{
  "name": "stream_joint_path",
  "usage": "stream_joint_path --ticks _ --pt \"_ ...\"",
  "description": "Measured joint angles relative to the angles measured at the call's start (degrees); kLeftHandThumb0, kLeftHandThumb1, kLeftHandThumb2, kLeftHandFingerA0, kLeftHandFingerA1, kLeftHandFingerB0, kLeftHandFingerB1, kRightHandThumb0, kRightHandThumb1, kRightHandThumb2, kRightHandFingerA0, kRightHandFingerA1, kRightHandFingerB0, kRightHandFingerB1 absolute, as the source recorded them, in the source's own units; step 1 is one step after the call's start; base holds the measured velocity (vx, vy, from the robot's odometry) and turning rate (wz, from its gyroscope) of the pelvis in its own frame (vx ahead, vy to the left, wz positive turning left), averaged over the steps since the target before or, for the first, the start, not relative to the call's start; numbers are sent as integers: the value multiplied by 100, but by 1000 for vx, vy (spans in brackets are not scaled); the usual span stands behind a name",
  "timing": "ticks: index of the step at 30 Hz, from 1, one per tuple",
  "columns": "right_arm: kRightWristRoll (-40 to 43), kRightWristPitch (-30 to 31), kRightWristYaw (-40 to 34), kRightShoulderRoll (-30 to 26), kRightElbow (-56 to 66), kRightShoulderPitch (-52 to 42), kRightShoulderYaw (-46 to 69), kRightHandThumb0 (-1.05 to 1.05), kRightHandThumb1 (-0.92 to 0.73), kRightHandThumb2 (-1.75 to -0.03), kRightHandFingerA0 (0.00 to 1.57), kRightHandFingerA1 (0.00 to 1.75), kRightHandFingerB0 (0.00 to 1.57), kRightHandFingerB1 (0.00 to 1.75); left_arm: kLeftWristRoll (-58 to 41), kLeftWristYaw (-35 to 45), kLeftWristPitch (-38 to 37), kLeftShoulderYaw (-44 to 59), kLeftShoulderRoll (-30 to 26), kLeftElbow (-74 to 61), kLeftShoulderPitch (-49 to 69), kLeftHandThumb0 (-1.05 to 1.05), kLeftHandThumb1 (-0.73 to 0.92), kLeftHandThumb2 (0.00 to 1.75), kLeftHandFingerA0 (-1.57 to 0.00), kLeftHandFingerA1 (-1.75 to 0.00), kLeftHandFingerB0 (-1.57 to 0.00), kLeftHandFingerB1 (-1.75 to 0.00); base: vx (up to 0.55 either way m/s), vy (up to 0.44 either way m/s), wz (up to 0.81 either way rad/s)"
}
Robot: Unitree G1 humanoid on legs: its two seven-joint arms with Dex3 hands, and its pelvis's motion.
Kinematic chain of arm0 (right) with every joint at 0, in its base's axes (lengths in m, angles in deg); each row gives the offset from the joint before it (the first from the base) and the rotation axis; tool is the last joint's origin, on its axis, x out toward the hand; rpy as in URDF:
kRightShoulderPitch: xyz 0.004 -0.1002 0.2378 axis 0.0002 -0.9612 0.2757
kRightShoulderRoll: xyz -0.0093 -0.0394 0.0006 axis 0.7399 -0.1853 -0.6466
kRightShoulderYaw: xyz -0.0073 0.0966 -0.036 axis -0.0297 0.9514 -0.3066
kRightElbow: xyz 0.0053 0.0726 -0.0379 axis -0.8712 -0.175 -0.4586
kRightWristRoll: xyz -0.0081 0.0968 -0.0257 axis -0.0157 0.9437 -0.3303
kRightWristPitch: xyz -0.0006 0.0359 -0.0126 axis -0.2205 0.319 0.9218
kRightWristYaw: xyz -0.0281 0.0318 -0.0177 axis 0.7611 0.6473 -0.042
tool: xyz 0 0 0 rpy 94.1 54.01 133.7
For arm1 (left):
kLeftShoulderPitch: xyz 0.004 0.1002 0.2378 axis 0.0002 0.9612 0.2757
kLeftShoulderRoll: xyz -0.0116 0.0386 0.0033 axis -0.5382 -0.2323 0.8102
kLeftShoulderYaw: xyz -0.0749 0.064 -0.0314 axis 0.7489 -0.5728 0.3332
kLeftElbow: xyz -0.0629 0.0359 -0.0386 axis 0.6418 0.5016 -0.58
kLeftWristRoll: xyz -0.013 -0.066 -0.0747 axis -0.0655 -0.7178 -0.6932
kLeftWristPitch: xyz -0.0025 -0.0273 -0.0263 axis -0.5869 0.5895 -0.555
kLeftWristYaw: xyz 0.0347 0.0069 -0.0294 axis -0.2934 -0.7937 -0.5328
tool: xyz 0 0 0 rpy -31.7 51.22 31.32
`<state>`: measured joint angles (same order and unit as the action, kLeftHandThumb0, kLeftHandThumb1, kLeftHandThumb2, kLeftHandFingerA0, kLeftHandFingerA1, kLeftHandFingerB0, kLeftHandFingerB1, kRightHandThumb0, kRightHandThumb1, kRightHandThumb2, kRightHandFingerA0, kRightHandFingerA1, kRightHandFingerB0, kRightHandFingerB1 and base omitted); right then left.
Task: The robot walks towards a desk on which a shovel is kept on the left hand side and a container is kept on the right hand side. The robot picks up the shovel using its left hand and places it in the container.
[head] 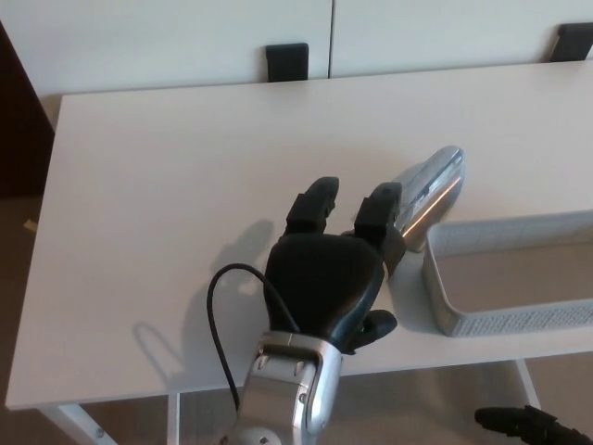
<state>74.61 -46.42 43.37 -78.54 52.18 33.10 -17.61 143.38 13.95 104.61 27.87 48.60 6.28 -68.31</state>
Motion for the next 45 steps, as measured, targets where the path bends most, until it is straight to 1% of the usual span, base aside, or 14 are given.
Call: stream_joint_path --ticks 4,5,8,10,11,30,34,35,37,39,40,41,43,45 --pt "-19 4 8 -10 25 -3 -16 -35 -61 -66 53 75 44 65 -4 41 47 176 11 174 -70 -71 46 83 -5 -29 -8 -22 0 0 0" --pt "-19 18 10 -9 37 -1 -13 -33 -60 -66 52 75 44 66 -6 41 55 228 11 254 -101 -69 56 59 -7 -26 -6 -23 0 0 0" --pt "-14 53 24 -8 54 9 -1 -34 -59 -66 51 74 44 66 -28 34 71 376 18 502 -228 -71 45 79 -7 -32 -6 -21 0 0 0" --pt "-14 77 28 -7 82 10 2 -33 -58 -66 50 75 44 67 -67 28 70 458 28 658 -311 -67 55 58 -7 -26 -7 -22 0 0 0" --pt "-11 90 30 -4 88 13 9 -36 -59 -66 50 74 44 67 -92 27 70 496 40 708 -332 -75 48 82 -8 -30 -9 -19 0 0 0" --pt "-16 139 110 -6 166 92 13 -34 -58 -66 50 73 44 66 -281 26 81 529 199 1506 -618 -73 49 84 -5 -26 -4 -13 0 0 0" --pt "-26 140 125 -11 175 95 -1 -34 -58 -66 50 73 44 66 -407 216 57 558 164 1470 -710 -34 37 93 0 -46 0 -48 0 0 0" --pt "-32 140 131 -14 175 95 -11 -33 -59 -66 50 73 45 66 -495 289 15 604 138 1469 -764 -66 49 81 -25 -46 -3 -27 0 0 0" --pt "-45 140 138 -17 178 94 -29 -33 -59 -65 49 71 44 64 -661 421 -62 702 94 1480 -868 -65 61 59 -53 -42 -13 -26 0 0 0" --pt "-62 141 147 -16 178 95 -46 -33 -59 -65 50 71 45 64 -806 528 -136 798 59 1546 -986 -61 61 58 -78 -66 -17 -27 0 0 0" --pt "-68 142 152 -17 179 98 -52 -35 -58 -66 50 72 44 66 -904 584 -189 865 35 1626 -1073 -64 50 79 -80 -76 -11 -38 0 0 0" --pt "-71 144 156 -17 178 102 -55 -36 -57 -66 50 73 44 66 -978 620 -228 927 28 1711 -1142 -33 42 96 -79 -83 0 -46 0 0 0" --pt "-76 144 167 -18 178 112 -61 -38 -40 -91 50 73 40 67 -1131 672 -313 1054 28 1896 -1284 -63 49 78 -77 -80 -16 -39 0 0 0" --pt "-88 143 178 -34 178 131 -90 -37 -56 -65 53 73 46 66 -1273 691 -424 1176 26 2121 -1475 -53 62 59 -75 -71 -24 -29 0 0 0"
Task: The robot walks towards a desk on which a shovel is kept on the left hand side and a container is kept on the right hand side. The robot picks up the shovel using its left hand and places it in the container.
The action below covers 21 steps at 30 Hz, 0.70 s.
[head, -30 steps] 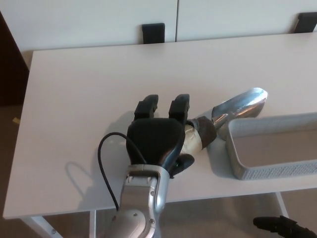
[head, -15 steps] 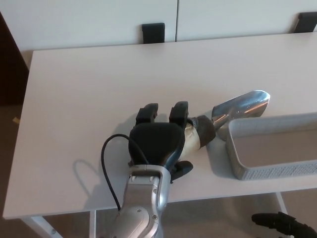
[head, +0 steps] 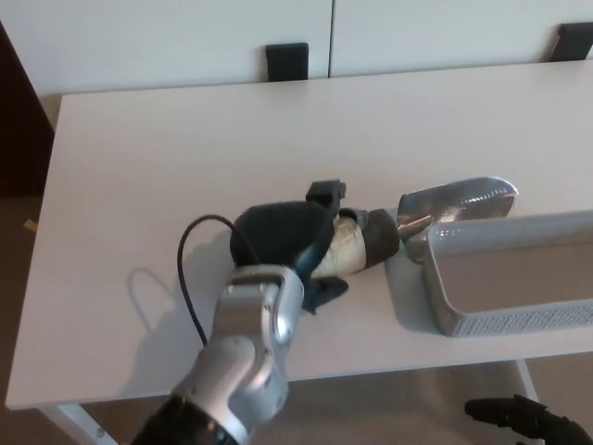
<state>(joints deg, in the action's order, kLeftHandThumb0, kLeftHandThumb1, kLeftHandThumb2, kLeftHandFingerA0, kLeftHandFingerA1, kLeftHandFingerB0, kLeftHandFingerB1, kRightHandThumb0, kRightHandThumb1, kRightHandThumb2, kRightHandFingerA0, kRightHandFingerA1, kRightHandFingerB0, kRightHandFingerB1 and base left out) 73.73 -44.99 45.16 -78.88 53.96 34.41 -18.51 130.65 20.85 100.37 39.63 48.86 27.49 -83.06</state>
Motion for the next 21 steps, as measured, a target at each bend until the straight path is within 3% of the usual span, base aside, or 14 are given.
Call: stream_joint_path --ticks 2,3,4,6,7,11,18,20,21 --pt "-9 0 14 -27 0 12 -28 -36 -56 -65 53 73 47 66 -159 21 -119 118 -18 223 -169 -48 61 59 -76 -72 -25 -30 0 0 0" --pt "-10 0 17 -34 0 15 -35 -37 -55 -65 53 74 48 67 -193 26 -151 144 -23 269 -206 -45 49 75 -78 -76 -23 -41 0 0 0" --pt "-11 0 24 -46 0 25 -49 -40 -54 -64 53 74 48 67 -264 37 -205 198 -30 359 -270 -31 67 60 -87 -68 -31 -32 0 0 0" --pt "-12 4 34 -60 1 59 -72 -40 -53 -64 54 74 49 67 -420 59 -313 338 -37 525 -392 -29 73 62 -90 -58 -32 -32 0 0 0" --pt "-12 10 40 -66 2 75 -80 -41 -53 -64 57 76 50 68 -475 90 -342 383 -42 598 -453 -26 79 64 -99 -54 -39 -34 0 0 0" --pt "-12 57 89 -99 63 123 -118 -37 -57 -65 58 76 47 66 -707 278 -486 505 -114 936 -724 -20 77 64 -97 -52 -49 -37 0 0 0" --pt "-10 211 210 -209 261 159 -178 -32 -58 -67 58 77 47 67 -1059 453 -857 543 -284 1349 -1003 -20 73 63 -102 -63 -67 -44 0 0 0" --pt "-10 249 231 -210 286 177 -182 -31 -60 -65 58 76 46 65 -1111 514 -922 509 -339 1416 -1079 -23 77 62 -103 -70 -79 -54 0 0 0" --pt "-10 262 234 -210 293 179 -185 -31 -60 -65 58 75 46 65 -1126 541 -944 490 -360 1429 -1098 -21 77 63 -104 -77 -78 -63 0 0 0"
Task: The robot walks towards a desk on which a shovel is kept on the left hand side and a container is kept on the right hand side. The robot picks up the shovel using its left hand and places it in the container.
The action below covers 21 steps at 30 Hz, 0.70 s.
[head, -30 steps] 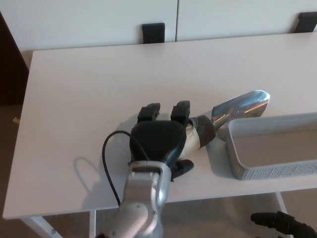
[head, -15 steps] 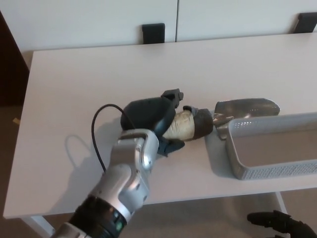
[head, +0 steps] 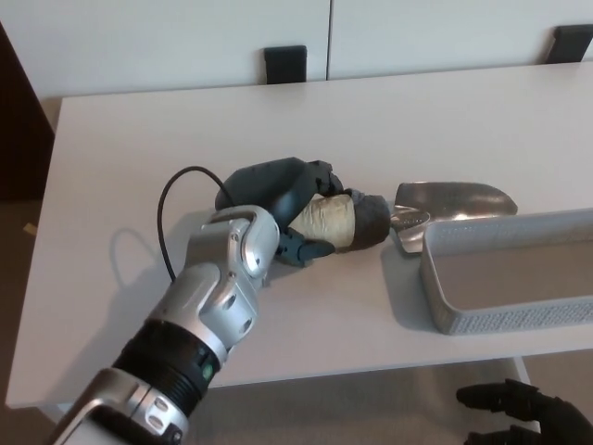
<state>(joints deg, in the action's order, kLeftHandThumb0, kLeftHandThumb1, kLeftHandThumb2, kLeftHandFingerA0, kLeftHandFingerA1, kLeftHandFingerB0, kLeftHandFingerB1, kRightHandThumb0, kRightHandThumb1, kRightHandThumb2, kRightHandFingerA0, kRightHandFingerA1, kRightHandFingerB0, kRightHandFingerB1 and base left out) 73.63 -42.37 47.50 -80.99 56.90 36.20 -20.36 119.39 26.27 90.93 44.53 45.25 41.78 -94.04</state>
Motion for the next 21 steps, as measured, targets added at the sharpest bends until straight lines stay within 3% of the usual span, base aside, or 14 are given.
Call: stream_joint_path --ticks 3,5,7,8,11,12,13,16,21 --pt "-3 40 16 -3 5 26 -15 -36 -59 -64 58 75 46 65 -62 74 -55 -65 -56 50 -67 -20 82 67 -99 -93 -66 -90 0 0 0" --pt "-5 59 30 -11 5 48 -25 -36 -59 -65 56 75 46 66 -91 95 -81 -126 -89 73 -89 -18 84 65 -87 -120 -53 -105 0 0 0" --pt "-8 82 64 -39 4 102 -36 -35 -60 -65 54 73 45 66 -149 112 -121 -163 -112 162 -96 -20 84 65 -85 -125 -49 -104 0 0 0" --pt "-10 89 76 -62 5 132 -39 -34 -60 -65 55 73 45 66 -184 112 -129 -161 -113 188 -98 -18 82 66 -82 -137 -47 -113 0 0 0" --pt "-12 122 90 -87 12 159 -43 -35 -60 -64 55 73 45 64 -341 82 -184 -4 -96 201 -38 -16 80 64 -90 -137 -52 -112 0 0 0" --pt "-14 135 91 -87 16 160 -47 -36 -43 -92 54 74 40 66 -421 61 -190 122 -73 170 -7 -18 80 65 -91 -136 -57 -109 0 0 0" --pt "-17 143 92 -87 17 159 -52 -34 -60 -64 55 73 45 65 -479 35 -200 245 -43 121 24 -16 79 67 -97 -131 -62 -105 0 0 0" --pt "-20 160 92 -86 24 159 -67 -35 -60 -65 55 74 46 66 -690 -55 -250 654 81 -27 161 -11 83 65 -100 -126 -71 -96 0 0 0" --pt "-20 164 95 -85 25 160 -102 -35 -59 -64 56 74 46 66 -1093 -175 -290 1383 371 -182 390 -14 85 65 -99 -126 -70 -104 0 0 0"
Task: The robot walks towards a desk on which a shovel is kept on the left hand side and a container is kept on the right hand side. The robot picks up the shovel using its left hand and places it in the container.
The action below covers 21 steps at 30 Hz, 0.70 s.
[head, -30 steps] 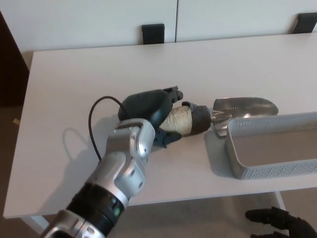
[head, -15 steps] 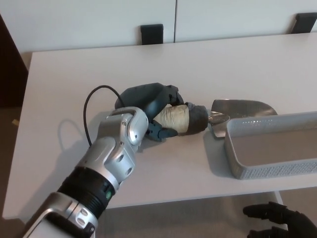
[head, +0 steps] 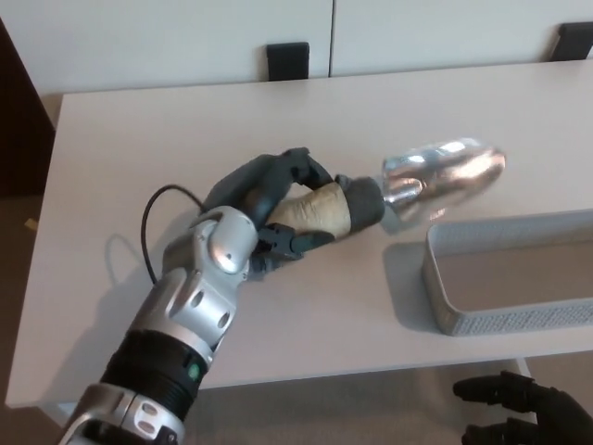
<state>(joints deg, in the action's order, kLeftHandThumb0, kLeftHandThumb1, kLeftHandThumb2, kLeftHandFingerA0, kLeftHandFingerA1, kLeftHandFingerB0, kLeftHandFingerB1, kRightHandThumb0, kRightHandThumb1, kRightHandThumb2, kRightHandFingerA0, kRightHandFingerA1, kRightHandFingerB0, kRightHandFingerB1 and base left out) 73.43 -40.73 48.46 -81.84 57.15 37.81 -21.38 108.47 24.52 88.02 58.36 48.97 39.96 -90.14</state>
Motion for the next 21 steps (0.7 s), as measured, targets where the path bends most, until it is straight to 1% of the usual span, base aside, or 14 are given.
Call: stream_joint_path --ticks 2,3,4,5,6,7,9,10,11,14,15,17,20,21 --pt "0 0 0 0 0 0 -13 -36 -59 -65 56 75 46 66 -129 -24 0 225 108 -36 67 -13 84 65 -100 -124 -72 -94 0 0 0" --pt "0 0 0 0 0 0 -19 -34 -59 -64 58 76 47 65 -209 -37 1 362 176 -57 108 -14 82 65 -95 -125 -75 -84 0 0 0" --pt "0 1 0 0 0 0 -23 -34 -59 -64 58 76 47 65 -306 -56 8 547 272 -75 147 -14 82 65 -95 -125 -75 -84 0 0 0" --pt "0 2 0 0 0 0 -25 -36 -59 -64 59 75 47 64 -365 -66 16 658 334 -84 166 -12 82 64 -98 -104 -78 -94 0 0 0" --pt "0 2 0 0 0 0 -30 -36 -59 -64 59 75 47 64 -437 -79 24 785 401 -96 186 -12 82 64 -98 -104 -78 -94 0 0 0" --pt "-1 2 0 0 0 0 -35 -36 -59 -64 58 74 46 64 -505 -90 28 915 469 -109 202 -14 82 61 -100 -93 -78 -90 0 0 0" --pt "-2 3 0 0 0 0 -46 -35 -60 -64 58 74 46 64 -651 -110 42 1156 593 -145 225 -14 82 63 -100 -112 -77 -91 0 0 0" --pt "-3 3 0 0 0 0 -51 -35 -60 -64 58 74 46 64 -740 -127 59 1309 668 -188 235 -14 82 63 -100 -112 -77 -91 0 0 0" --pt "-3 4 0 0 0 0 -55 -35 -60 -64 58 75 46 65 -810 -144 63 1411 723 -231 240 -13 83 64 -98 -124 -76 -92 0 0 0" --pt "-7 5 0 -1 -1 0 -64 -34 -60 -65 57 74 46 66 -1008 -170 65 1635 823 -381 245 -12 83 64 -108 -123 -75 -103 0 0 0" --pt "-10 5 0 -2 -2 2 -67 -34 -59 -64 57 75 46 66 -1094 -180 66 1676 841 -485 255 -14 82 64 -106 -126 -78 -98 0 0 0" --pt "-18 16 0 -5 -5 11 -68 -33 -59 -64 59 76 47 66 -1230 -189 67 1671 861 -701 270 -14 78 69 -105 -131 -79 -101 0 0 0" --pt "-37 25 0 -17 -17 41 -74 -35 -60 -65 56 74 46 65 -1390 -176 118 1536 907 -1089 268 -18 80 67 -109 -123 -78 -103 0 0 0" --pt "-55 25 0 -34 -25 58 -86 -37 -42 -92 55 75 41 66 -1451 -140 181 1411 929 -1295 265 -17 78 69 -108 -124 -81 -104 0 0 0"
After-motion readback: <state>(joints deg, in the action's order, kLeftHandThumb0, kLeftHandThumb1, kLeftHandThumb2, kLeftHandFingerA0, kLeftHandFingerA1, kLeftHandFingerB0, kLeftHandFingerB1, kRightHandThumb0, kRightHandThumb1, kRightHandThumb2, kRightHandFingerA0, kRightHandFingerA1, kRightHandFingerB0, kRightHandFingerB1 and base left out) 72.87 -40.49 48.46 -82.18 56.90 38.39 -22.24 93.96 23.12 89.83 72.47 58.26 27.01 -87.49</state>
